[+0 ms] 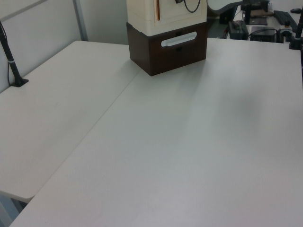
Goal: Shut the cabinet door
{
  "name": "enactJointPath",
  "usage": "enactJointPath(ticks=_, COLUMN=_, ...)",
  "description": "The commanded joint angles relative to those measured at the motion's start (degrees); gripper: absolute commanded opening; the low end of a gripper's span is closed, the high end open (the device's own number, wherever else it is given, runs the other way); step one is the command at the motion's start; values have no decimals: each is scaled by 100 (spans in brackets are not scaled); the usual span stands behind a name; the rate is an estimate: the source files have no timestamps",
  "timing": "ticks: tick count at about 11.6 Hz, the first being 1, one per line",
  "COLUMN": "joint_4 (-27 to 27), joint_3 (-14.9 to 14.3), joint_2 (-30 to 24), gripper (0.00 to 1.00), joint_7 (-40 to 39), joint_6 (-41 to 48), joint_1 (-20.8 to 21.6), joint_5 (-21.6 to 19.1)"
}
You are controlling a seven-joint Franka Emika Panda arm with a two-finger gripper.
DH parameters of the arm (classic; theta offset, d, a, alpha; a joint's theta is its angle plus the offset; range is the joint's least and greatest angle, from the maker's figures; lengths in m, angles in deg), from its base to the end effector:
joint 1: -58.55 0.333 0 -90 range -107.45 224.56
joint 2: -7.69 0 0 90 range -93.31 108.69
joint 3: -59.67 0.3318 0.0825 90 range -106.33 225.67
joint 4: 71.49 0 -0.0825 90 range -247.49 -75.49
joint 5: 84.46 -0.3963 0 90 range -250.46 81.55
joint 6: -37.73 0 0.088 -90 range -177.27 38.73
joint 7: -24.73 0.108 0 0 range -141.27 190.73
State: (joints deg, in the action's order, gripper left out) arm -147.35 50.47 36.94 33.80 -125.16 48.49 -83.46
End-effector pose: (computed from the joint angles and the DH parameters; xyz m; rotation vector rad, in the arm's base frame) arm 0.7430 -0.2217 0.5788 2.5587 -0.5413 1.4376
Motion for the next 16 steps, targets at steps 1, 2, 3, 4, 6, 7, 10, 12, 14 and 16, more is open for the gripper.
enactJointPath(ticks=1, joint_4=-709, joint_3=23, joint_2=-470, gripper=16, joint_7=-81, joint_6=229, joint_1=408, joint_5=49)
enactJointPath(ticks=2, joint_4=-746, joint_3=23, joint_2=-620, gripper=16, joint_7=-73, joint_6=823, joint_1=548, joint_5=14)
enactJointPath(ticks=3, joint_4=-737, joint_3=23, joint_2=-796, gripper=16, joint_7=-81, joint_6=1664, joint_1=654, joint_5=-21)
enactJointPath(ticks=4, joint_4=-737, joint_3=32, joint_2=-928, gripper=16, joint_7=-107, joint_6=2273, joint_1=751, joint_5=-30)
enactJointPath(ticks=6, joint_4=-694, joint_3=102, joint_2=-1183, gripper=15, joint_7=-353, joint_6=3750, joint_1=857, joint_5=-283)
enactJointPath(ticks=7, joint_4=-693, joint_3=155, joint_2=-1332, gripper=16, joint_7=-528, joint_6=4374, joint_1=857, joint_5=-450)
enactJointPath(ticks=10, joint_4=-737, joint_3=190, joint_2=-1912, gripper=20, joint_7=-951, joint_6=6492, joint_1=866, joint_5=-671)
enactJointPath(ticks=12, joint_4=-859, joint_3=199, joint_2=-2351, gripper=29, joint_7=-960, joint_6=7557, joint_1=875, joint_5=-680)
enactJointPath(ticks=14, joint_4=-1297, joint_3=208, joint_2=-2878, gripper=64, joint_7=-960, joint_6=7825, joint_1=927, joint_5=-645)
enactJointPath(ticks=16, joint_4=-1834, joint_3=208, joint_2=-3371, gripper=100, joint_7=-1221, joint_6=7659, joint_1=945, joint_5=-566)
